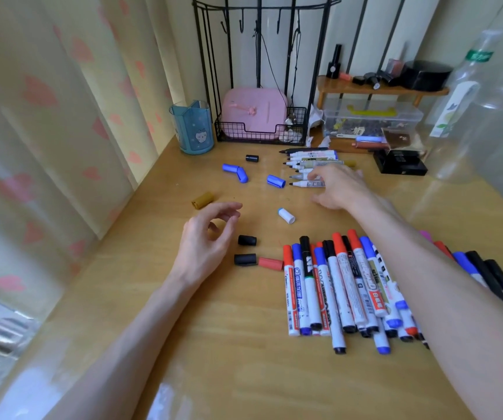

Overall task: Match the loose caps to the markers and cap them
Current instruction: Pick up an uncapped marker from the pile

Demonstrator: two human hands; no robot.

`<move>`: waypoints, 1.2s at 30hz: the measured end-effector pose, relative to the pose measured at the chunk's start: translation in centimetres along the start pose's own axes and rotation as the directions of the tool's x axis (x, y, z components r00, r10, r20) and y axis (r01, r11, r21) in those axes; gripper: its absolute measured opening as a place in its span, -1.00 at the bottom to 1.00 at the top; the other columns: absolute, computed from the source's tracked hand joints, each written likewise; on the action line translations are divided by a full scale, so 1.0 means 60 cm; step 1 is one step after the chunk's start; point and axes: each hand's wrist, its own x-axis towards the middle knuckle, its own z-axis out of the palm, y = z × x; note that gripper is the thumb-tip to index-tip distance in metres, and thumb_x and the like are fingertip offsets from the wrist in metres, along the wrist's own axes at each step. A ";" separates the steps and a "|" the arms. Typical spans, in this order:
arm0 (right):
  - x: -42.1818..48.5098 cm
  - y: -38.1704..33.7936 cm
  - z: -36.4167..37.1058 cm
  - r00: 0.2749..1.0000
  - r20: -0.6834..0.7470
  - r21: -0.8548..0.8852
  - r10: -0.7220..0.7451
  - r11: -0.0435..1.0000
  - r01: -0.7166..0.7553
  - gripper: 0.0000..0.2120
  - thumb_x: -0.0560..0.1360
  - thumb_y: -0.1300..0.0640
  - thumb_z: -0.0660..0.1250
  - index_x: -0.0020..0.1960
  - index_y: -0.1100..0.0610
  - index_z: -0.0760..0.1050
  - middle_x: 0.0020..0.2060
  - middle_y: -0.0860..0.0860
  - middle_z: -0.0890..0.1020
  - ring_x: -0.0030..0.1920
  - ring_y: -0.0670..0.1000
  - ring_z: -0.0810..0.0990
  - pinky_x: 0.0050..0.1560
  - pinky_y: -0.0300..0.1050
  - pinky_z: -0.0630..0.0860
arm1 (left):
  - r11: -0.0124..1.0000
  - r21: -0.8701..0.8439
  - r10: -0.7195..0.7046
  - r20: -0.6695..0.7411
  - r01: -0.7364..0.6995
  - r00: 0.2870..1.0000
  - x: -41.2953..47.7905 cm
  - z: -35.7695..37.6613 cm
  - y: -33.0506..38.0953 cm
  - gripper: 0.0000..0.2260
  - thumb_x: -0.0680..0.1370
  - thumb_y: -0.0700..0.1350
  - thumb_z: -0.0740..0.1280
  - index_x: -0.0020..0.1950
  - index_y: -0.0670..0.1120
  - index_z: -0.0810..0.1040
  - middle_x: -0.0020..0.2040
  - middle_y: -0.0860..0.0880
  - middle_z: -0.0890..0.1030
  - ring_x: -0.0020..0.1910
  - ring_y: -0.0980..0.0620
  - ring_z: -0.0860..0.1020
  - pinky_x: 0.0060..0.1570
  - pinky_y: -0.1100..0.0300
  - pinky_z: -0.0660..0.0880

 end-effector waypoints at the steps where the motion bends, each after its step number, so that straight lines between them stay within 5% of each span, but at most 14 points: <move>1: 0.000 0.001 0.000 0.999 -0.040 0.010 0.012 1.000 -0.012 -0.50 0.54 0.07 0.50 0.45 -0.05 0.48 0.44 0.04 0.51 0.45 0.15 0.42 0.44 0.18 0.27 | 1.000 -0.003 -0.001 -0.002 0.001 1.000 0.001 0.000 0.000 -0.82 0.66 -0.16 0.36 0.23 0.01 0.66 0.04 0.11 0.72 0.12 0.06 0.66 -0.03 0.23 0.52; 12: -0.022 0.017 -0.003 0.998 0.028 0.044 0.057 0.997 -0.058 -0.77 0.49 -0.06 0.56 0.11 -0.07 0.65 0.11 -0.02 0.68 0.20 0.09 0.58 0.39 0.17 0.35 | 1.000 -0.013 0.000 -0.006 0.000 1.000 0.000 -0.002 0.000 -0.81 0.66 -0.19 0.36 0.22 -0.01 0.67 0.04 0.11 0.71 0.09 0.06 0.66 -0.07 0.24 0.52; 17: -0.076 0.013 -0.019 0.994 -0.102 0.185 -0.025 0.982 0.044 -0.81 0.62 0.02 0.42 0.22 -0.03 0.58 0.11 0.02 0.69 0.18 0.11 0.61 0.11 0.09 0.56 | 0.997 0.079 0.013 0.148 -0.025 0.989 -0.006 -0.001 -0.016 -0.80 0.59 -0.11 0.48 0.20 0.04 0.68 0.05 0.16 0.68 0.06 0.13 0.63 0.01 0.20 0.54; 24: -0.196 0.005 -0.013 0.954 -0.256 0.213 -0.159 0.953 0.216 -0.87 0.63 0.01 0.38 0.17 -0.10 0.60 0.12 -0.05 0.65 0.16 0.08 0.58 0.12 0.07 0.53 | 0.965 0.256 0.005 0.218 -0.062 0.976 -0.012 -0.002 -0.022 -0.86 0.57 -0.04 0.49 0.12 0.11 0.70 0.01 0.15 0.64 0.03 0.08 0.60 0.04 0.01 0.56; 29: -0.271 0.015 0.016 0.900 -0.368 0.245 -0.232 0.910 0.335 -0.87 0.62 0.05 0.38 0.16 -0.08 0.61 -0.05 -0.11 0.61 0.02 -0.01 0.52 0.02 -0.01 0.46 | 0.999 0.027 0.035 0.140 -0.040 0.989 -0.026 0.001 0.032 -0.90 0.63 -0.04 0.42 0.12 0.05 0.70 0.01 0.19 0.71 0.02 0.17 0.64 -0.09 0.28 0.44; 36: -0.307 0.027 0.041 0.843 -0.487 0.279 -0.227 0.875 0.396 -0.85 0.62 0.12 0.40 0.16 -0.03 0.64 -0.09 -0.14 0.60 -0.03 0.03 0.55 0.19 -0.04 0.43 | 0.992 -0.078 0.116 0.207 -0.102 0.971 -0.048 0.014 0.063 -0.83 0.61 0.02 0.42 0.16 0.03 0.69 0.06 0.20 0.72 0.04 0.04 0.68 -0.14 0.26 0.43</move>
